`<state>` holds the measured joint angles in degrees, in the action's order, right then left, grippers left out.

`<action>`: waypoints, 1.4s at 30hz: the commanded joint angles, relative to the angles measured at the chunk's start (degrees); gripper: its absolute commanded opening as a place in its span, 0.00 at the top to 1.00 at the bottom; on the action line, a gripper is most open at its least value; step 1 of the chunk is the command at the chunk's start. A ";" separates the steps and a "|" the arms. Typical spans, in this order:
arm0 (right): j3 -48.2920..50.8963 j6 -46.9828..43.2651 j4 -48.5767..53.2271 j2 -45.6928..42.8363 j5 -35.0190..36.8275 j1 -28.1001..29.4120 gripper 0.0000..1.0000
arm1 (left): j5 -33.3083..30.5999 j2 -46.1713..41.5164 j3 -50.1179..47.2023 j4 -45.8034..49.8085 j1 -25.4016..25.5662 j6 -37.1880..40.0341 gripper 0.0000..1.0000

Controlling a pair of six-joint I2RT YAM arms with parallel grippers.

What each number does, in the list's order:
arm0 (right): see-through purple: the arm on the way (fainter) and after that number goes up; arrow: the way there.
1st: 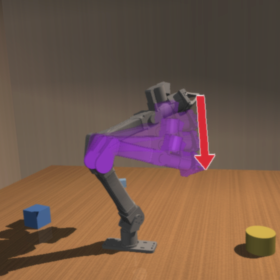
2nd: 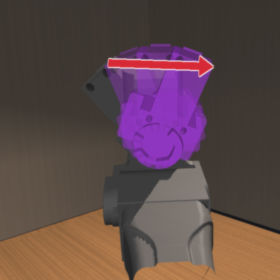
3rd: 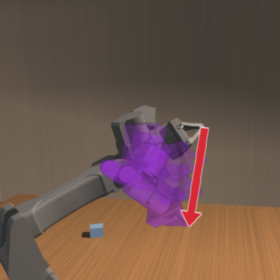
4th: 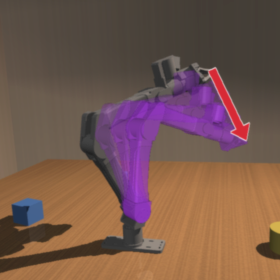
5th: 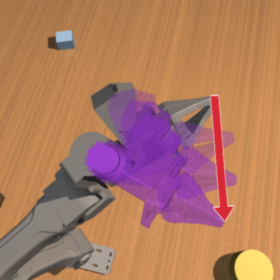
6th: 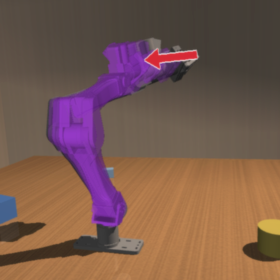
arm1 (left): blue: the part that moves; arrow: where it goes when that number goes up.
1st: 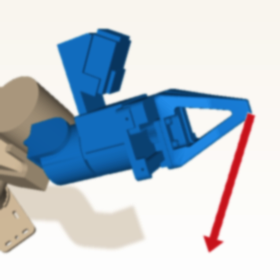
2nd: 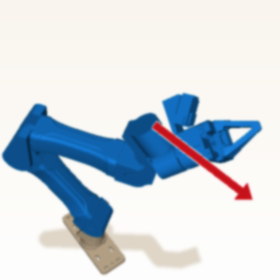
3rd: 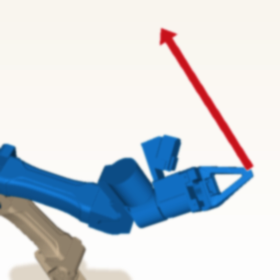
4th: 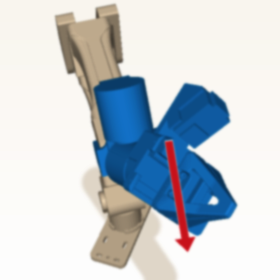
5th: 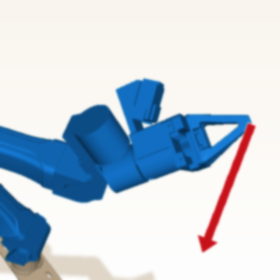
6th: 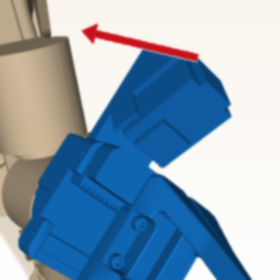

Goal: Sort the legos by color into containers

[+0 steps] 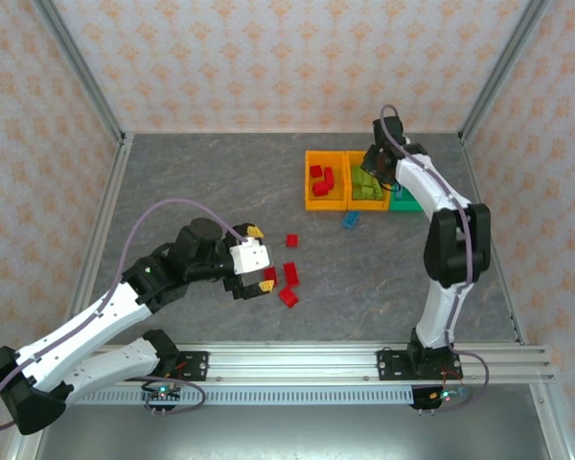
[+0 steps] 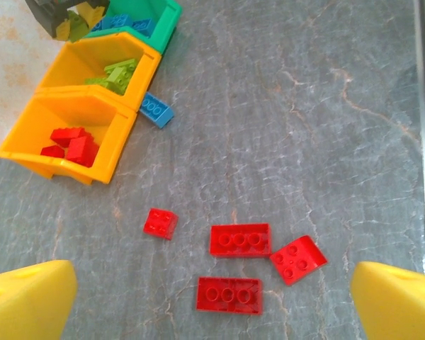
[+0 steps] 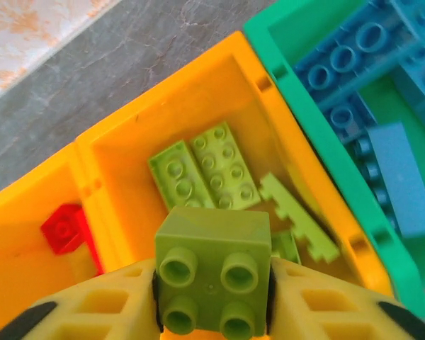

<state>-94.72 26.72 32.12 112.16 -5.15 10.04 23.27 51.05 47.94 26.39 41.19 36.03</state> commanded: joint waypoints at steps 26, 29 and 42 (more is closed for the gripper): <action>27.38 -2.79 27.70 -48.80 -19.97 15.84 0.18 | -20.34 37.54 26.69 5.07 -5.24 -60.95 0.14; 28.71 -0.46 28.72 -50.95 -20.35 20.44 0.14 | -21.62 45.55 30.77 6.17 -5.24 -65.46 0.18; 35.65 6.95 24.02 -54.85 -14.76 23.19 0.08 | -20.96 67.77 38.40 7.72 -3.48 -69.20 0.31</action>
<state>-59.51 31.86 57.45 58.65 -22.72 32.88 4.95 118.91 84.82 31.73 37.30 -31.73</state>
